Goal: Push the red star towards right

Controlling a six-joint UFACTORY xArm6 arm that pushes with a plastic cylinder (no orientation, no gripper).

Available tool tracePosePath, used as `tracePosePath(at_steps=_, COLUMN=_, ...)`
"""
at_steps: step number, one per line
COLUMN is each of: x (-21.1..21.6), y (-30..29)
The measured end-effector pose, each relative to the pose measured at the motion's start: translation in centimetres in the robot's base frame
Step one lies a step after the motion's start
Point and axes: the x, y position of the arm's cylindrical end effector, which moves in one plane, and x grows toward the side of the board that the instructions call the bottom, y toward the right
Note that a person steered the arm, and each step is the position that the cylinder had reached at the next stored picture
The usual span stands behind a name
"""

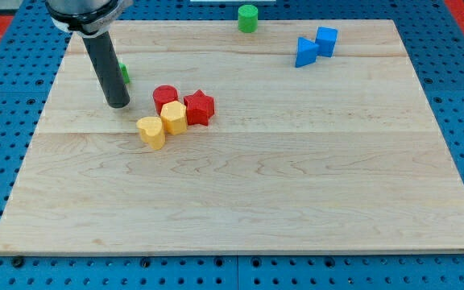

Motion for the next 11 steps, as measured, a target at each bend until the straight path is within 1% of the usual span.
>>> tracePosePath(at_steps=2, x=0.0, y=0.2)
tracePosePath(at_steps=3, x=0.8, y=2.2)
tracePosePath(at_steps=4, x=3.7, y=3.7)
tracePosePath(at_steps=5, x=1.9, y=6.2)
tracePosePath(at_steps=6, x=1.7, y=11.3)
tracePosePath(at_steps=7, x=1.7, y=15.1)
tracePosePath(at_steps=8, x=1.7, y=17.0)
tracePosePath(at_steps=10, x=0.2, y=23.7)
tracePosePath(at_steps=11, x=-1.5, y=24.3)
